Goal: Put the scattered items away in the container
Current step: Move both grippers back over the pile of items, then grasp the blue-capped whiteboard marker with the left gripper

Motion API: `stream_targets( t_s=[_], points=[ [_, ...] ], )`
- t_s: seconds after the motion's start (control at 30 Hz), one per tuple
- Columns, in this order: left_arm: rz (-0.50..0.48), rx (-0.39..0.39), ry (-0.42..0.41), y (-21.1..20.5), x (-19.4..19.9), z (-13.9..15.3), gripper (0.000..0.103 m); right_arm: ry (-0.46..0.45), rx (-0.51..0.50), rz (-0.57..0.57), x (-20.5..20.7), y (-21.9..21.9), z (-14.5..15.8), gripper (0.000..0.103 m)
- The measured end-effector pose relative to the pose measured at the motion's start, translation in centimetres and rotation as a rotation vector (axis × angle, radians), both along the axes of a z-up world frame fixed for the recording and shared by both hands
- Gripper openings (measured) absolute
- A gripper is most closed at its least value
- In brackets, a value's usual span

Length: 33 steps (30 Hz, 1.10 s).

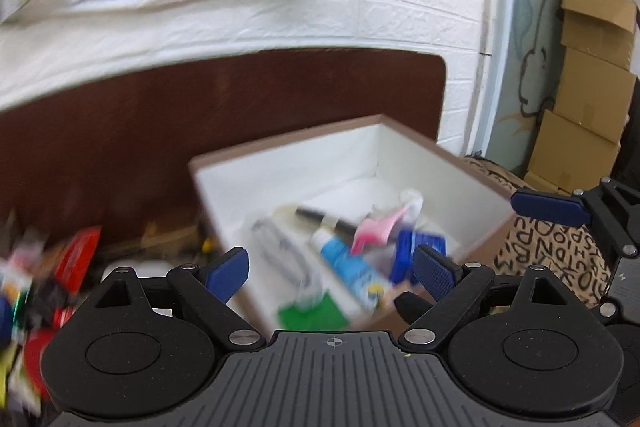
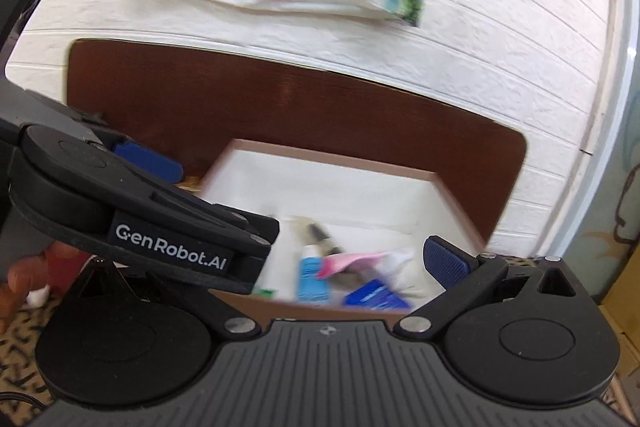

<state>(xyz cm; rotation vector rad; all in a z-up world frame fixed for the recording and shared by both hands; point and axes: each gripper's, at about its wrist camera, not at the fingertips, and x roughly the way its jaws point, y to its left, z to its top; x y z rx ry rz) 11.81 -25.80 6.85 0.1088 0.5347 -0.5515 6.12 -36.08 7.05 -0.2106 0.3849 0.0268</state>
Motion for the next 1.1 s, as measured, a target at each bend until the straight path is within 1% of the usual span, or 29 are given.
stream_targets(
  t_s=[0.13,0.23,0.37,0.43,0.5,0.7,0.83,0.9,0.97,1.0,1.03,1.07,1.1],
  points=[
    [0.072,-0.011,0.004,3.2,-3.0,-2.1,0.096,0.011,0.035,0.062,-2.4,3.1,-1.8,0.103],
    [0.112,-0.015,0.025,5.8,-4.8,-3.7,0.096,0.047,0.062,0.113,-3.8,5.6,-3.4,0.103],
    [0.162,0.016,0.055,9.3,-6.6,-5.8,0.096,0.082,0.040,0.185,-5.4,9.0,-5.4,0.103],
    [0.192,0.021,0.069,11.1,-7.4,-6.6,0.096,0.091,0.021,0.221,-5.9,10.8,-6.3,0.103],
    [0.217,0.015,0.089,12.9,-7.8,-7.3,0.096,0.107,0.027,0.252,-6.1,12.4,-7.3,0.103],
    [0.316,0.032,0.117,18.3,-8.0,-9.1,0.095,0.167,0.115,0.325,-5.7,15.9,-9.6,0.103],
    [0.355,0.011,0.151,21.1,-7.2,-9.7,0.090,0.212,0.155,0.356,-5.1,17.4,-10.7,0.101],
    [0.363,-0.008,0.172,22.2,-6.6,-10.0,0.088,0.224,0.152,0.362,-4.7,18.0,-11.1,0.098],
    [0.363,-0.025,0.188,22.9,-6.0,-10.2,0.084,0.226,0.138,0.356,-4.2,18.7,-11.5,0.096],
    [0.357,-0.029,0.195,23.2,-5.8,-10.3,0.082,0.228,0.135,0.353,-4.0,19.0,-11.6,0.092],
    [0.348,-0.029,0.199,23.2,-5.5,-10.4,0.078,0.232,0.135,0.351,-3.7,19.2,-11.7,0.090],
    [0.338,-0.025,0.200,23.3,-5.3,-10.5,0.073,0.237,0.137,0.349,-3.4,19.4,-11.8,0.086],
    [0.326,-0.019,0.199,23.2,-5.0,-10.6,0.070,0.241,0.139,0.349,-3.1,19.6,-11.9,0.082]
  ],
)
